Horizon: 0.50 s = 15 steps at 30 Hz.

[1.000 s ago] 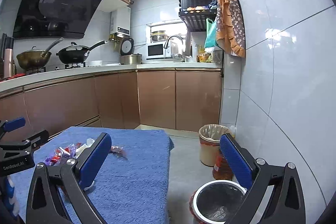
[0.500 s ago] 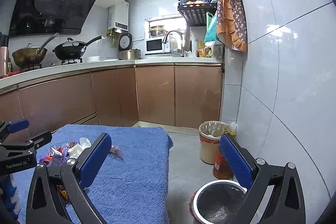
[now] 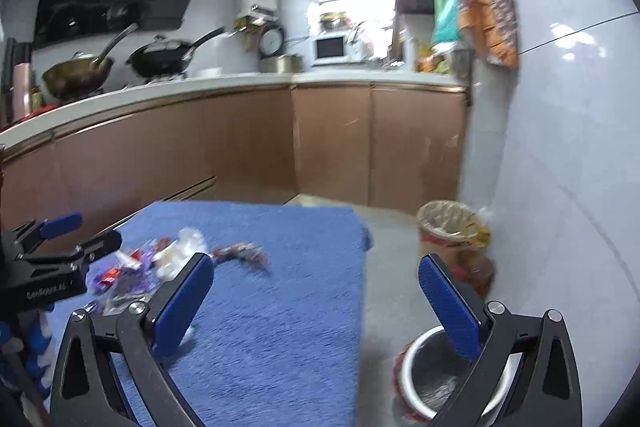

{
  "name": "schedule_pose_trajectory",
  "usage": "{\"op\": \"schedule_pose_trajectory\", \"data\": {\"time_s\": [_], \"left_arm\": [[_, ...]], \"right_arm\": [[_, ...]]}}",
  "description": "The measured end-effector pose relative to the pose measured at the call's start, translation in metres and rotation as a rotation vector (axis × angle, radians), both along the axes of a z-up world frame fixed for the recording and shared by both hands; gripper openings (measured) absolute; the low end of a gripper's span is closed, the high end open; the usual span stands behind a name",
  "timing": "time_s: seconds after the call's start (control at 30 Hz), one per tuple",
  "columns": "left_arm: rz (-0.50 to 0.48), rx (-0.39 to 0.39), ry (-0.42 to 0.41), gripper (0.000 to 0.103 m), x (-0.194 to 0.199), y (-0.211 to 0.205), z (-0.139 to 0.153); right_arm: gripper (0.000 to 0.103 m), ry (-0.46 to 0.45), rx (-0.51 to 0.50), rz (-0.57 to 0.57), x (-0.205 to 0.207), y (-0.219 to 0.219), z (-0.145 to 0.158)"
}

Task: Collect trash
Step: 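Grasp the blue milk carton with the left tool while the right grasps a snack bag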

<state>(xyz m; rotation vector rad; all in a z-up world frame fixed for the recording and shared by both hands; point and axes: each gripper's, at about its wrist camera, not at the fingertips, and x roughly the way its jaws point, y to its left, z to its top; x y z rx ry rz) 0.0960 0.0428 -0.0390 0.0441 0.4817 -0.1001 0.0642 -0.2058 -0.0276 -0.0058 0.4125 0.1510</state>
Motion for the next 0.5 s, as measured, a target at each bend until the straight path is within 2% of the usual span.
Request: {"op": "schedule_pose_trajectory", "data": {"time_s": [0.27, 0.4, 0.5], "left_arm": [[0.038, 0.003, 0.105, 0.089, -0.011, 0.074, -0.029], [0.037, -0.01, 0.175, 0.086, -0.017, 0.09, -0.048], [0.013, -0.023, 0.214, 0.081, -0.018, 0.091, -0.06]], "right_arm": [[0.077, 0.201, 0.044, 0.302, 0.033, 0.05, -0.033], [0.061, 0.283, 0.052, 0.422, 0.046, 0.079, -0.052], [0.058, 0.329, 0.028, 0.521, 0.053, 0.104, -0.065]]}}
